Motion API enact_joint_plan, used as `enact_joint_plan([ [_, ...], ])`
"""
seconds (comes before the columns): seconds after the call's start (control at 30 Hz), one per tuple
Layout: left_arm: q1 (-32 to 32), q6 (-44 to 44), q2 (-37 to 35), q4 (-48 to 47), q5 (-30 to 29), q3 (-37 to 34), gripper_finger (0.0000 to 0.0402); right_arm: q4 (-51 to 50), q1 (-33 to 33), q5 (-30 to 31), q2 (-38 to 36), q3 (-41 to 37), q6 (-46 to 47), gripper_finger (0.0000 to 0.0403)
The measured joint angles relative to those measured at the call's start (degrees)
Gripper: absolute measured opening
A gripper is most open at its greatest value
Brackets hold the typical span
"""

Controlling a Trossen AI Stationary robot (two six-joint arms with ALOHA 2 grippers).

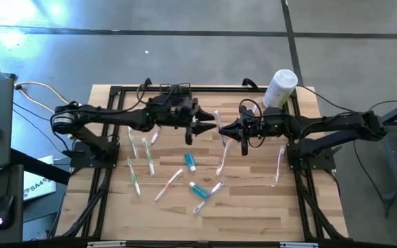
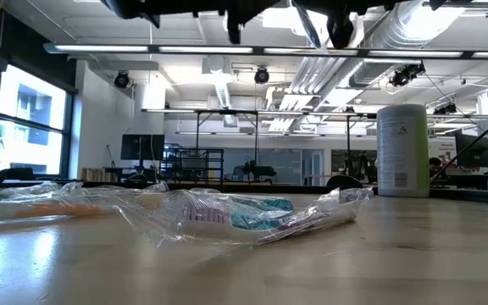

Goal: Pick & Place toothbrushing station
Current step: Put the right blue toothbrush into the black wire organizer

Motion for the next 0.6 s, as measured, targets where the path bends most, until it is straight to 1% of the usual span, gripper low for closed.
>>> enact_joint_plan([
  [0.13, -0.02, 0.01, 0.05, -0.4, 0.11, 1.64, 0.0162, -0.2, 0.0, 0.02, 0.0, 0.0, -0.2, 0.0008],
  [0.37, 0.0, 0.0, 0.07, -0.45, -0.61, 1.7, 0.0162, -0.21, -0.02, -0.01, 0.0, 0.0, -1.64, 0.0008],
  [0.5, -0.02, -0.53, 1.24, -0.35, -3.3, 1.72, 0.0162, -0.4, -0.02, -0.09, 0.0, 0.0, -2.01, 0.0008],
  [0.6, 0.0, -2.04, 1.41, -0.19, -3.44, 1.7, 0.0162, -0.58, -0.04, -0.1, 0.0, 0.0, -2.98, 0.0008],
])
